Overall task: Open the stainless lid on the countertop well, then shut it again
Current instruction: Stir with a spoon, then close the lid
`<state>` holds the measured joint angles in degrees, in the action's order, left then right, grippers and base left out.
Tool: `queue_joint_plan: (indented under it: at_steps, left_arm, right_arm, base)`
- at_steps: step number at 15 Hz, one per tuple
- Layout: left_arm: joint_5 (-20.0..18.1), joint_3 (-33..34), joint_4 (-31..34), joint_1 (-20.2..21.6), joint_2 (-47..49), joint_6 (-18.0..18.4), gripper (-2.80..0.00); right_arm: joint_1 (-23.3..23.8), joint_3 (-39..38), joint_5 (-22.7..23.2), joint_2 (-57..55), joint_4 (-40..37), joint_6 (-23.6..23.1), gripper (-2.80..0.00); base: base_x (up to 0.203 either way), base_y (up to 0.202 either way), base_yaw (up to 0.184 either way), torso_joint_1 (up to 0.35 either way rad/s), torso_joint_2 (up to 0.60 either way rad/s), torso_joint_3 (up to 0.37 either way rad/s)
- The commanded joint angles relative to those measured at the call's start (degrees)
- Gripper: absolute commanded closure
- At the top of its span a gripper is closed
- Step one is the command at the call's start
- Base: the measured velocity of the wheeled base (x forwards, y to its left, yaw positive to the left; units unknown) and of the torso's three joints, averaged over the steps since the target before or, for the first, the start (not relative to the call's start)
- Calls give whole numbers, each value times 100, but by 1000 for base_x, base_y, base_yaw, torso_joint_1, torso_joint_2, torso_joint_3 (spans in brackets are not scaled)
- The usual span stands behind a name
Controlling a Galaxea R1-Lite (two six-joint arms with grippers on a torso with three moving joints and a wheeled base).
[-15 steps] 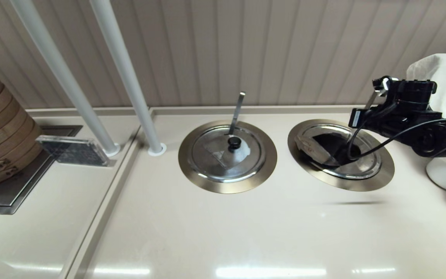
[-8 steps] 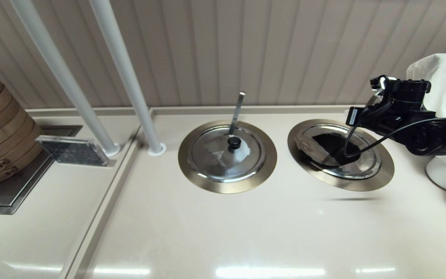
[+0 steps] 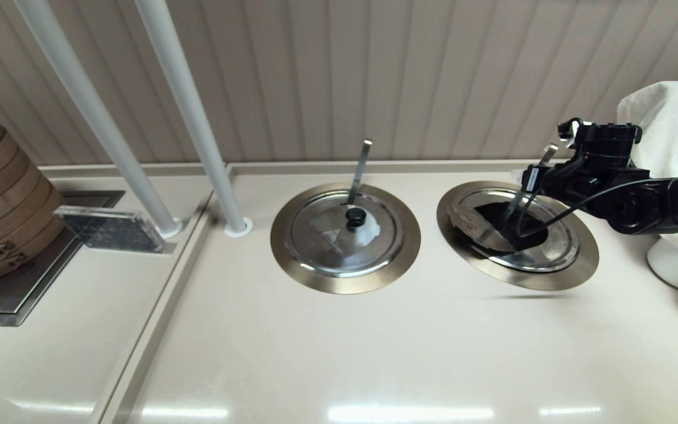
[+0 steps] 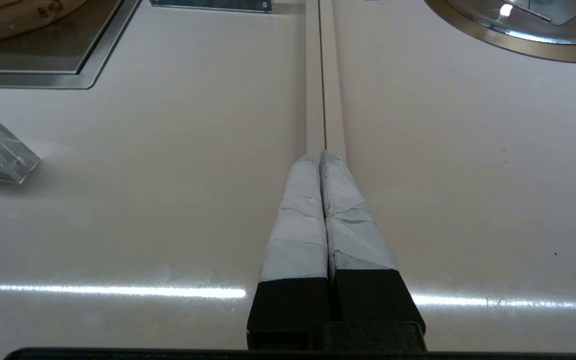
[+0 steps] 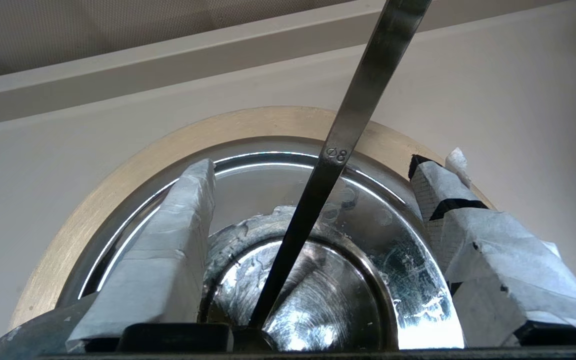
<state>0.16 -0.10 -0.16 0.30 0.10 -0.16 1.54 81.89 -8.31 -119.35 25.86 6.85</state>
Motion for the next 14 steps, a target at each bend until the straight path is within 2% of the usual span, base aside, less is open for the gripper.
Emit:
queue_joint_plan:
  at_steps: [1,4,7,11,13,14]
  left_arm:
    - [2,1,-2,5,-1,-2,0]
    - [2,1,-2,-4,-1,-2,0]
    - [2,1,-2,5,-1,-2,0]
    - [2,1,-2,5,-1,-2,0]
    - [2,1,-2,5,-1,-2,0]
    - [2,1,-2,5,-1,-2,0]
  right_arm:
    - [-81,-109,-5,184,16,-5,-280]
    - [-148,-346,10,912,-144,-94,-280]
    - [-312,-756,171,1937,-671,-284,-280]
    - [-435,-2137,780,3043,-1290,-1439,-280]
    - [-811,-2646,767,3177,-1356,-1676,-280]
    - [-1000,-2981,664,3245,-1362,-2011,-280]
  base:
    - [0,0,0,0,0,0]
    - [0,0,0,0,0,0]
    - [0,0,0,0,0,0]
    - [0,0,0,0,0,0]
    - [0,0,0,0,0,0]
    - [0,0,0,0,0,0]
